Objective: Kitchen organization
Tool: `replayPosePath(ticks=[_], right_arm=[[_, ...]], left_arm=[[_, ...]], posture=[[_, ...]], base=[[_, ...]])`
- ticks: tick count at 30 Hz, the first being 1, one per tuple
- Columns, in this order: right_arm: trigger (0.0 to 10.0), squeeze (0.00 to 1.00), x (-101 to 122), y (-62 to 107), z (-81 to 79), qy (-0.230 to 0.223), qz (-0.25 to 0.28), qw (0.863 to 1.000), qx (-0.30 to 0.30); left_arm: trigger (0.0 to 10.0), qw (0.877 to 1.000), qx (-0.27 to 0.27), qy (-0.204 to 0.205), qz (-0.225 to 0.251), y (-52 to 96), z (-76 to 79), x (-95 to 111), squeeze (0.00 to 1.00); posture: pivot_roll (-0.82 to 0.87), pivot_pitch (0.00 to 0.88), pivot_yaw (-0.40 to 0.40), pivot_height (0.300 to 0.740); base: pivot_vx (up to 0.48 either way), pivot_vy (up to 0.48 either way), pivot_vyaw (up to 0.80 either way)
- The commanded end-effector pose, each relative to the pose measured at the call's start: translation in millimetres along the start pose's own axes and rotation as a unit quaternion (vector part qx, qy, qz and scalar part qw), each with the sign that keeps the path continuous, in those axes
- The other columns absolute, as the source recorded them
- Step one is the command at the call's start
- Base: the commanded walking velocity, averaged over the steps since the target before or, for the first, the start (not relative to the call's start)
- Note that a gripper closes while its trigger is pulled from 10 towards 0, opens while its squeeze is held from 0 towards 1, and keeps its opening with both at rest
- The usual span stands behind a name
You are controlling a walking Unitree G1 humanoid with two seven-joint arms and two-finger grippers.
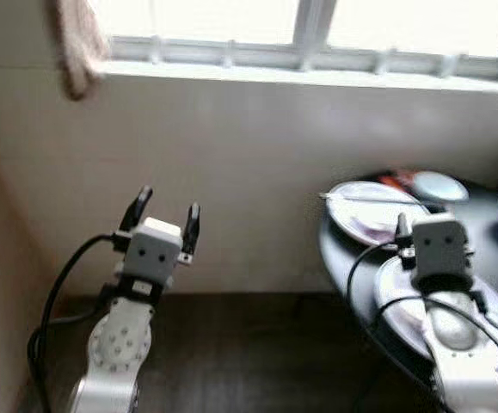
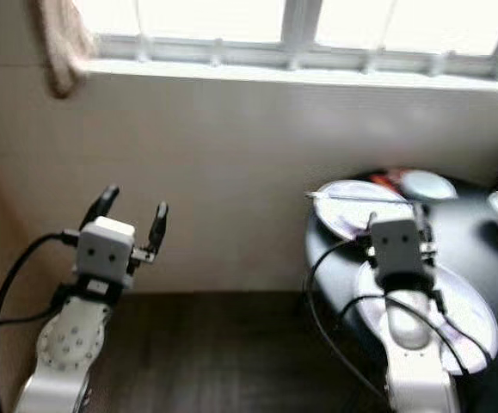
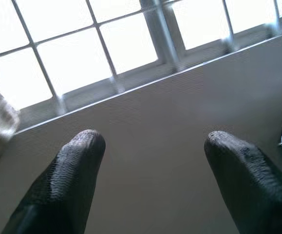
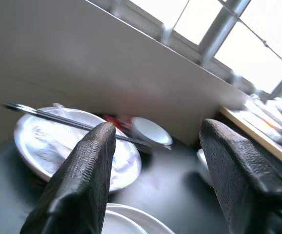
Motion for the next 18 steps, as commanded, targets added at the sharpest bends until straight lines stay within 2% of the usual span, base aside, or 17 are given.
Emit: replayPosePath(ticks=[1,2,3,5,6,7,9,11,14,15,18], right_arm=[[10.0,0.0,-1,-0.8,3.2,-0.005,-0.009,1.0,-0.003],[10.0,0.0,-4,-0.5,0.6,-0.026,-0.02,0.999,0.004],[10.0,0.0,-4,-0.5,0.6,-0.026,-0.02,0.999,0.004],[10.0,0.0,-10,0.6,-10.6,-0.119,-0.049,0.991,0.031],[10.0,0.0,-10,0.6,-10.6,-0.119,-0.049,0.991,0.031],[10.0,0.0,-9,1.1,-15.4,-0.142,-0.049,0.988,0.044],[10.0,0.0,-7,1.6,-17.9,-0.148,-0.047,0.987,0.051],[10.0,0.0,3,4.2,-26.5,-0.121,-0.022,0.989,0.079],[10.0,0.0,7,6.5,-32.8,-0.129,-0.017,0.986,0.1],[10.0,0.0,11,6.9,-38.3,-0.128,-0.008,0.984,0.124],[10.0,0.0,10,6.0,-44.4,-0.118,-0.015,0.982,0.145]], left_arm=[[10.0,1.0,-0.007,0.004,0.0,-1.0,4.2,1,0.0],[10.0,1.0,-0.007,0.004,-0.001,-1.1,4.4,1,0.0],[10.0,1.0,-0.007,0.004,-0.001,-1.1,4.4,1,0.0],[10.0,1.0,-0.009,0.003,-0.002,-1.2,4.9,0,0.0],[10.0,1.0,-0.009,0.003,-0.002,-1.2,4.9,0,0.0],[10.0,1.0,-0.009,0.002,-0.003,-1.1,5.1,0,0.0],[10.0,1.0,-0.009,0.002,-0.003,-1.0,5.2,0,0.0],[10.0,1.0,-0.009,0.002,-0.004,-1.1,5.6,-1,0.0],[10.0,1.0,-0.01,0.002,-0.006,-0.8,6.4,-1,0.0],[10.0,1.0,-0.01,0.003,-0.006,-0.9,6.7,-1,0.0],[10.0,1.0,-0.01,0.003,-0.007,-1.1,7.1,-2,0.0]], posture=[[0.06,0.0,-0.066,0.74],[0.06,0.0,-0.066,0.74],[0.06,0.0,-0.066,0.74],[0.06,0.0,-0.064,0.74],[0.06,0.0,-0.064,0.74],[0.06,0.0,-0.065,0.74],[0.06,0.0,-0.065,0.74],[0.06,0.0,-0.065,0.74],[0.05,0.0,-0.063,0.74],[0.05,0.0,-0.062,0.74],[0.05,0.0,-0.063,0.74]], base=[[0.0,0.0,0.0],[0.0,0.0,0.0],[0.0,0.0,0.0],[0.0,0.0,0.0],[0.0,0.0,0.0],[0.0,0.0,0.0],[0.0,0.0,0.0],[0.0,0.0,0.0],[0.0,0.0,0.0],[0.0,0.0,0.0],[0.0,0.0,0.0]])
Point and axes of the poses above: a point about 5 cm out from each wrist's last joint towards the gripper, its own y axis pointing back from the gripper into the wrist, its own x axis along the axis of the wrist's last joint, z = x × y, the point moved 5 cm from there along -y, pointing out of the wrist towards the gripper, and after that the axes turned 4 degrees about y, right-handed, at the moved point
